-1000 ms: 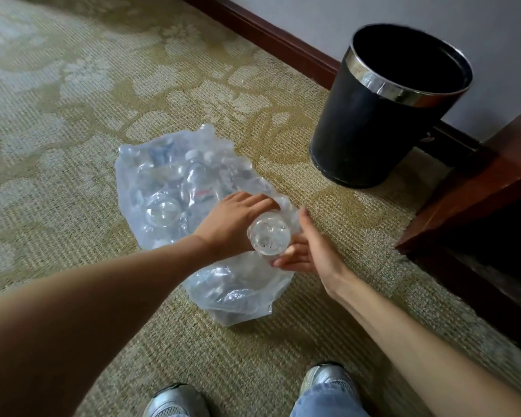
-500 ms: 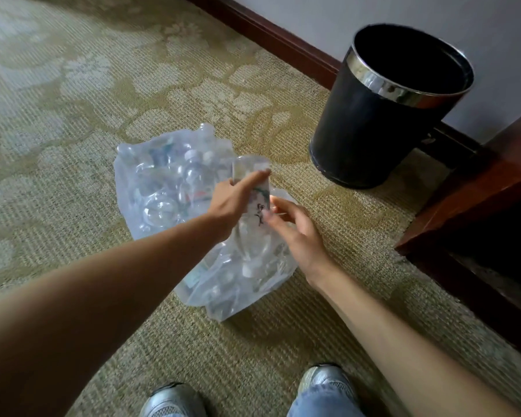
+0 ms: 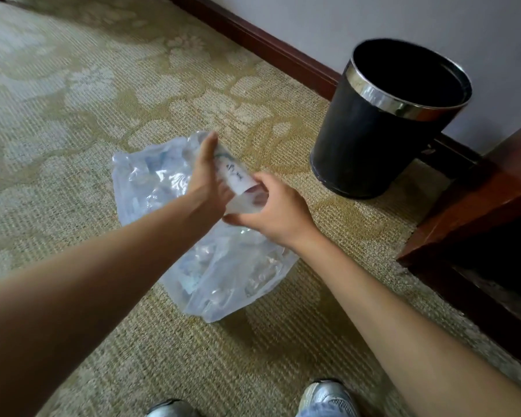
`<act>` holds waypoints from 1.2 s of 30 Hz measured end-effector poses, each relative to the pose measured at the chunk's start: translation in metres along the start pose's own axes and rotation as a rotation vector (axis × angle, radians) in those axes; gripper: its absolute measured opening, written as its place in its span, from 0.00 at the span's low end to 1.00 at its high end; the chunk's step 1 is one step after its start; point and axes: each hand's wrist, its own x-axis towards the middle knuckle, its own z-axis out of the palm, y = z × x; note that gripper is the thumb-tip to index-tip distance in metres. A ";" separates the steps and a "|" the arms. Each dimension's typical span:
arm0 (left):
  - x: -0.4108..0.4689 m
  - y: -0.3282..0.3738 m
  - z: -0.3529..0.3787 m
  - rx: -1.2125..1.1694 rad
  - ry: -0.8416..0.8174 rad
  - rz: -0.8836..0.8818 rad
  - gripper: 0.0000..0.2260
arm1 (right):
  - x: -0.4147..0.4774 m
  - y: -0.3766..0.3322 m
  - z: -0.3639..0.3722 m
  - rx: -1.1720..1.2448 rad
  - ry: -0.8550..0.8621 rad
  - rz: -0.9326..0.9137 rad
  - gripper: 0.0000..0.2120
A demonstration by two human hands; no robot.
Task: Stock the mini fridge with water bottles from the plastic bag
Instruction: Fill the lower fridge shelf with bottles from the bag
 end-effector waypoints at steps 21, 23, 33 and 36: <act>-0.029 -0.030 0.040 -0.172 -0.055 -0.458 0.20 | -0.027 0.010 -0.026 1.020 0.564 0.179 0.23; -0.016 -0.032 0.033 0.046 -0.089 -0.420 0.22 | -0.024 0.021 -0.035 1.177 0.605 0.340 0.25; -0.026 -0.033 0.011 0.694 -0.867 -0.623 0.27 | -0.024 0.059 -0.074 1.495 0.488 0.383 0.20; -0.042 -0.039 0.027 0.754 -0.829 -0.564 0.25 | -0.017 0.051 -0.067 1.536 0.427 0.389 0.22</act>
